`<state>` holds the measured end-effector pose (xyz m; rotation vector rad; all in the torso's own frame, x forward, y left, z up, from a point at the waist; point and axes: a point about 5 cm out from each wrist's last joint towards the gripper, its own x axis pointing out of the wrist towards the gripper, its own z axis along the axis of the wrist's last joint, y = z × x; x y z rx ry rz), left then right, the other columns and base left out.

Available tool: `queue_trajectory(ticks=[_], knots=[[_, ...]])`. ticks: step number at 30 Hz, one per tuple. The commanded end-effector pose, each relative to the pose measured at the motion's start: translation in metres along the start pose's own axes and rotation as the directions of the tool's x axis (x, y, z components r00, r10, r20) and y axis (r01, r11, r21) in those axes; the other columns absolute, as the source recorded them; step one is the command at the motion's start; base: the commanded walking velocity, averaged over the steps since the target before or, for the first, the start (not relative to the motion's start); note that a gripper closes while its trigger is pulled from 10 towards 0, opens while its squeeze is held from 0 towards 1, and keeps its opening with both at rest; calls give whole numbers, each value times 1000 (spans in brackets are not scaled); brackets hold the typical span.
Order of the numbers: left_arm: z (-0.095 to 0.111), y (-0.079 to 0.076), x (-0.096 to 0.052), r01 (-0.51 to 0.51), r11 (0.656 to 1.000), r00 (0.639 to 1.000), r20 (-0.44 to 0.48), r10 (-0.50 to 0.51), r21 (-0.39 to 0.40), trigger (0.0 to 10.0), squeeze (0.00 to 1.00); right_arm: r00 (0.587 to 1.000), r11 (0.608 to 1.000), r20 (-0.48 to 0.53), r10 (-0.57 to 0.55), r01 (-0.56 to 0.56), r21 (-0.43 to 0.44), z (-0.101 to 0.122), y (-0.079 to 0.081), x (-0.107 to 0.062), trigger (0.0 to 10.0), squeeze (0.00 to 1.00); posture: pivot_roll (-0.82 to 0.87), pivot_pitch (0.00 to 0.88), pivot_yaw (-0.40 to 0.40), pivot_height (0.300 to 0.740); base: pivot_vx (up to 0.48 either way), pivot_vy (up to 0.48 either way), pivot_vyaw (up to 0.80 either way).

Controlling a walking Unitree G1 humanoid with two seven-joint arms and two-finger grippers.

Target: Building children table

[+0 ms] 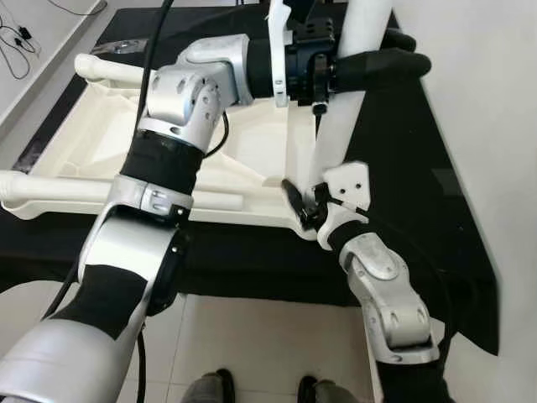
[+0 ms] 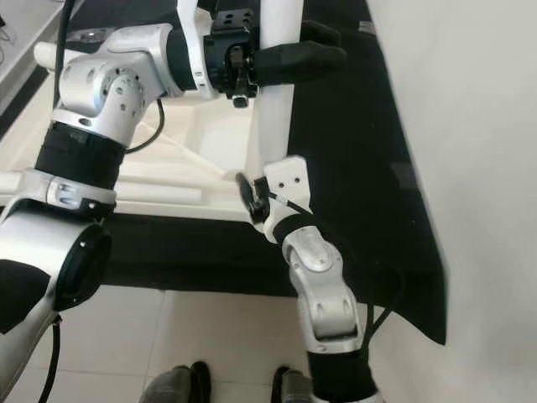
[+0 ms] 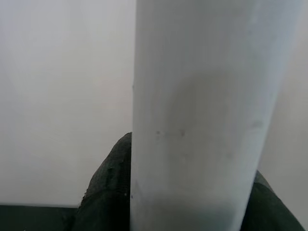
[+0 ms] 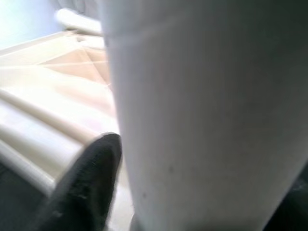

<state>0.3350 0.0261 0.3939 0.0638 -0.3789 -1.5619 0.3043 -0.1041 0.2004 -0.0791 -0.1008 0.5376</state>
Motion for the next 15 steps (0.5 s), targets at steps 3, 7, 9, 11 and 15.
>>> queue_trajectory(ticks=[3,7,9,11,15], knots=[[0,-2,6,24,1000,1000,-2,-24,-17,0,0,945,944,62,322,-315,-102,27,-15,12,10000,1000,30,181,30,740,0,0,0],[0,-4,8,37,999,999,5,-37,-16,0,0,880,868,-1,476,-470,-161,38,-35,20,10000,0,31,180,24,740,0,0,0],[0,-5,9,42,999,999,7,-42,-16,0,0,853,841,-24,521,-518,-159,41,-39,23,10000,0,35,181,21,740,0,0,0],[0,-5,9,44,999,999,7,-44,-15,0,0,832,820,-38,553,-552,-150,42,-42,26,10000,0,39,182,20,740,0,0,0],[-1,-6,9,45,999,999,6,-45,-14,0,0,812,803,-42,583,-583,-124,43,-46,32,1843,0,44,183,19,740,0,0,0]])
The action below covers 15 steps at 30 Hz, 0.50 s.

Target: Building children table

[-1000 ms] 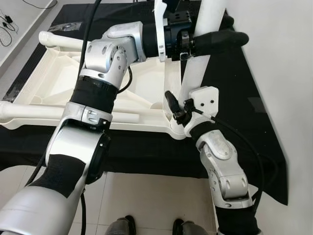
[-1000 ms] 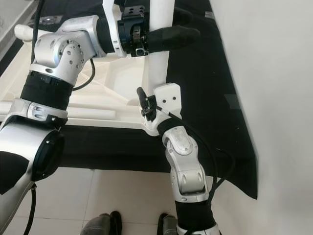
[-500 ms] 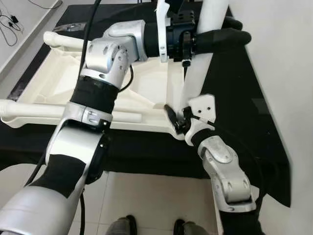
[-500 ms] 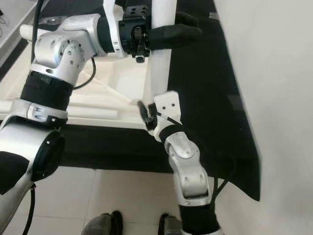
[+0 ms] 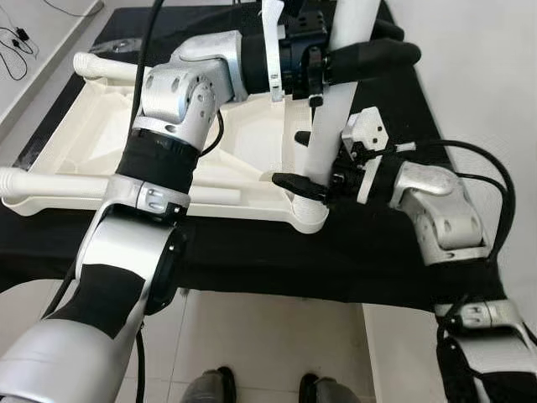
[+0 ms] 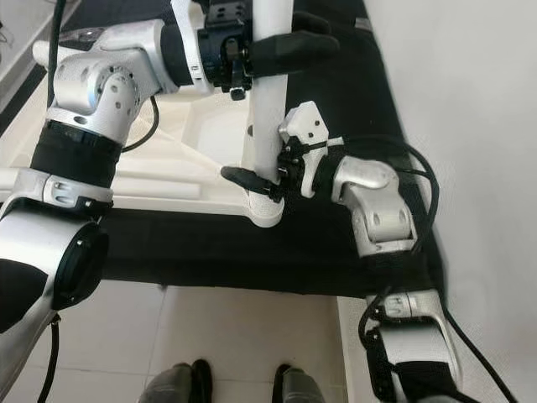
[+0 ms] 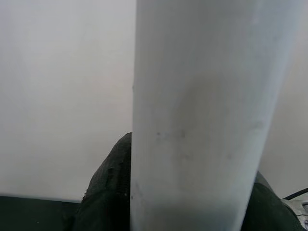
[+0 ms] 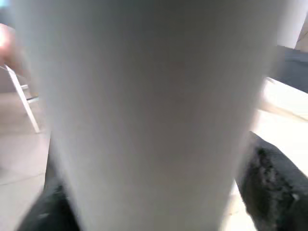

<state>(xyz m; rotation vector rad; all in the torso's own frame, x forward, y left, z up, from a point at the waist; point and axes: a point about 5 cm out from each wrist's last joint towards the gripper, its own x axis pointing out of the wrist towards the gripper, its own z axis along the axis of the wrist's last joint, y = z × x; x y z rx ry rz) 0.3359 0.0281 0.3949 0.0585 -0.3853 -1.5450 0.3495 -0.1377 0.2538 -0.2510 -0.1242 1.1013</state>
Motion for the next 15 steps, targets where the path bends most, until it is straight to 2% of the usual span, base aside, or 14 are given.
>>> queue_trajectory(ticks=[1,2,9,15], knots=[[-2,-7,10,62,998,998,0,-62,-18,0,0,998,998,4,62,-62,26,-2,3,13,1843,0,44,183,19,740,0,0,0],[-2,-7,9,62,998,998,-1,-62,-18,0,0,995,994,16,94,-94,52,-3,0,13,0,0,48,185,18,740,0,0,0],[-3,-7,7,59,998,998,-2,-59,-19,0,0,986,980,33,162,-165,108,-9,-7,12,0,0,46,188,10,740,0,0,0],[-5,-8,7,58,998,998,16,-57,-25,0,0,988,982,30,151,-153,109,-15,-8,11,0,0,31,187,8,740,0,0,0]])
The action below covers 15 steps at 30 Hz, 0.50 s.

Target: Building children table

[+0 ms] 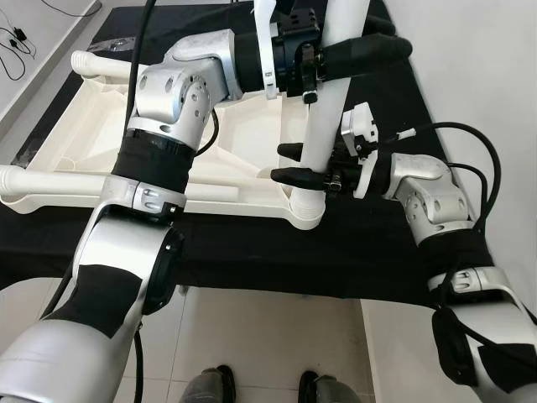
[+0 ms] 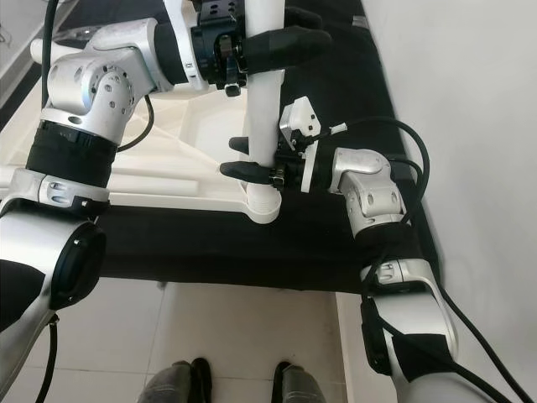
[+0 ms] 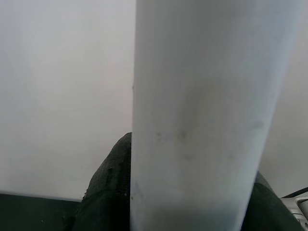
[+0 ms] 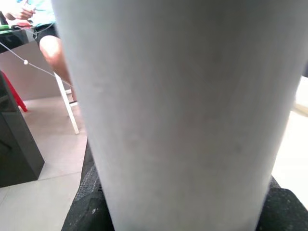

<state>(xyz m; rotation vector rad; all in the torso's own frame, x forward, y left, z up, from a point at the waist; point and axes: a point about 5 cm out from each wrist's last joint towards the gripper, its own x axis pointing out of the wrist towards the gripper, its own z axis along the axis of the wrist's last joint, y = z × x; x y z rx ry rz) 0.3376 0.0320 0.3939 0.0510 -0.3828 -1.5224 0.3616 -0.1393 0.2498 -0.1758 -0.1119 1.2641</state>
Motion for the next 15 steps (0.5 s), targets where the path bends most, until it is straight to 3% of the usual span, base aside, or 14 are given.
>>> queue_trajectory(ticks=[1,2,3,4,5,7,8,9,10,11,12,13,14,15], knots=[[-4,-9,11,81,996,997,15,-81,-22,0,0,1000,999,-23,-4,5,45,-9,1,7,0,0,31,187,8,740,0,0,0],[-5,-8,11,67,997,998,19,-66,-26,0,1000,999,999,-26,-25,26,39,-11,1,5,0,0,28,188,4,740,0,0,0],[-5,-8,11,67,997,998,19,-66,-26,0,1000,999,999,-26,-25,26,39,-11,1,5,0,0,28,188,4,740,0,0,0],[-5,-7,11,45,999,999,15,-45,-24,10000,1000,994,997,-81,-73,74,10,-17,2,2,0,0,26,188,0,740,0,0,0],[-4,-2,10,-16,999,1000,20,17,-38,10000,1000,965,980,-172,-197,199,-9,-30,6,-3,0,0,13,191,-18,740,0,0,0],[-3,-1,9,-30,999,999,22,31,-43,10000,1000,953,972,-191,-234,236,-13,-33,7,-4,0,0,13,191,-18,740,0,0,0],[-2,1,8,-49,998,998,28,50,-50,10000,0,890,912,-218,-400,411,4,-43,12,3,0,0,10,193,-29,740,0,0,0],[0,3,7,-67,996,997,30,68,-53,10000,0,743,761,-240,-624,648,25,-56,29,11,0,0,7,200,-31,740,0,0,0],[0,3,7,-67,996,997,30,68,-53,10000,0,743,761,-240,-624,648,25,-56,29,11,0,0,7,200,-31,740,0,0,0],[1,5,6,-79,995,996,32,81,-54,10000,0,587,602,-271,-763,798,35,-62,42,9,0,0,8,204,-32,740,0,0,0],[1,5,6,-79,995,996,32,81,-54,10000,0,587,602,-271,-763,798,35,-62,42,9,0,0,8,204,-32,740,0,0,0],[1,6,5,-87,995,996,30,89,-54,10000,0,508,520,-285,-813,853,39,-66,61,12,0,0,27,220,-12,740,0,0,0],[0,6,3,-88,994,996,27,90,-58,10000,0,511,520,-279,-813,853,47,-67,71,20,0,0,-1,210,8,740,0,0,0],[0,6,3,-88,994,996,27,90,-58,10000,0,511,520,-279,-813,853,47,-67,71,20,0,0,-1,210,8,740,0,0,0]])
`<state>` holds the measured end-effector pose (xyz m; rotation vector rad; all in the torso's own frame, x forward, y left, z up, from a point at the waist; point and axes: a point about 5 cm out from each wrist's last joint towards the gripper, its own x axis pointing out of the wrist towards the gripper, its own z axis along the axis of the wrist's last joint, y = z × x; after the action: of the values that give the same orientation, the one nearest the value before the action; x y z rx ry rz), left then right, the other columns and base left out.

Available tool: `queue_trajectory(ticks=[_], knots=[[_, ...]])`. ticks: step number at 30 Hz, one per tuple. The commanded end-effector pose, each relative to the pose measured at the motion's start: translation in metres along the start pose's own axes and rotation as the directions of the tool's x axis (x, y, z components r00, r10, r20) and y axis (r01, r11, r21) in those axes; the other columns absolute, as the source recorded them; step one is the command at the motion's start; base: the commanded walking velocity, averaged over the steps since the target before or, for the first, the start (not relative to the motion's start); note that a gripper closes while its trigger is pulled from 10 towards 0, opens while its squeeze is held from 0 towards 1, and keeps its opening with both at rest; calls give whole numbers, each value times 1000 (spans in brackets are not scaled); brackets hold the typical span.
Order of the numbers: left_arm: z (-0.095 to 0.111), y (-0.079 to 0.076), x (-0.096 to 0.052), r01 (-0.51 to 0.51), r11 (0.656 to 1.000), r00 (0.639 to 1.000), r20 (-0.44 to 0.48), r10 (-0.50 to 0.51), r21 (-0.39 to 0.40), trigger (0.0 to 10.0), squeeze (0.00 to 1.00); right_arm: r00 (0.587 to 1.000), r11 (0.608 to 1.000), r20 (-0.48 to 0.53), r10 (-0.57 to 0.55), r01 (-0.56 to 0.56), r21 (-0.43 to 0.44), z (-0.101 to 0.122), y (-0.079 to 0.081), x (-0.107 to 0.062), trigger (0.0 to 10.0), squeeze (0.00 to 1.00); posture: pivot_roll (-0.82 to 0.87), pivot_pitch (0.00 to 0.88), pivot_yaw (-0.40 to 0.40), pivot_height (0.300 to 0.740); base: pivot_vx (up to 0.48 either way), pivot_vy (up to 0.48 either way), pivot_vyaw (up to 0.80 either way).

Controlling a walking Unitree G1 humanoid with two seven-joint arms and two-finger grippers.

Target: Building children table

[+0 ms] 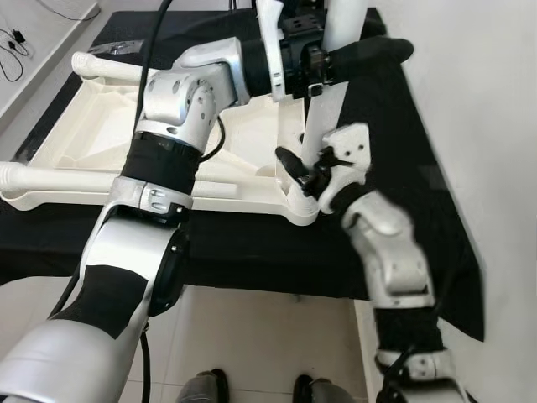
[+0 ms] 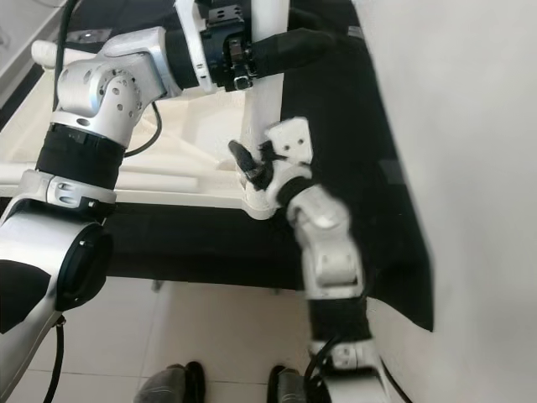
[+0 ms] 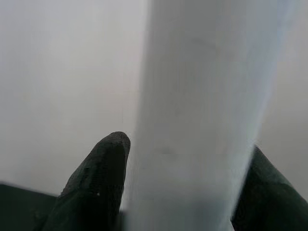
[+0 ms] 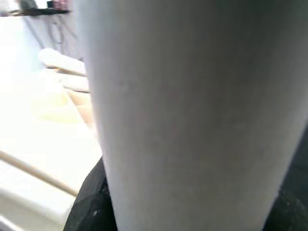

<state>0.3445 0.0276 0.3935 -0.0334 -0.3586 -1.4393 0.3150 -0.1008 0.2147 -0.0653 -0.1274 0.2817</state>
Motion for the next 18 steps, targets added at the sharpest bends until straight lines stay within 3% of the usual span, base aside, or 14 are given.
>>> queue_trajectory(ticks=[1,6,15,16,17,18], knots=[[0,-1,0,16,1000,1000,-7,-16,-2,10000,0,974,1000,-224,11,-10,5,-44,8,-5,0,0,-7,208,7,740,0,0,0],[-6,-3,4,24,1000,999,-26,-24,9,10000,0,977,998,-205,62,-67,-15,-45,12,6,0,0,-2,202,-1,740,0,0,0],[-10,-1,3,-3,1000,999,-51,4,31,10000,0,973,999,-226,-41,35,-31,-38,16,3,0,0,9,198,16,740,0,0,0],[-11,0,3,-4,999,998,-57,6,32,5529,0,973,999,-226,-46,40,-31,-37,18,2,0,0,11,197,18,740,0,0,0],[-11,0,3,-5,999,998,-58,7,34,0,0,975,999,-221,-31,26,-25,-36,21,2,0,0,10,195,19,740,0,0,0],[-11,1,2,-4,999,998,-58,6,36,0,0,977,1000,-213,-11,8,-16,-35,23,2,0,0,9,194,20,740,0,0,0]])
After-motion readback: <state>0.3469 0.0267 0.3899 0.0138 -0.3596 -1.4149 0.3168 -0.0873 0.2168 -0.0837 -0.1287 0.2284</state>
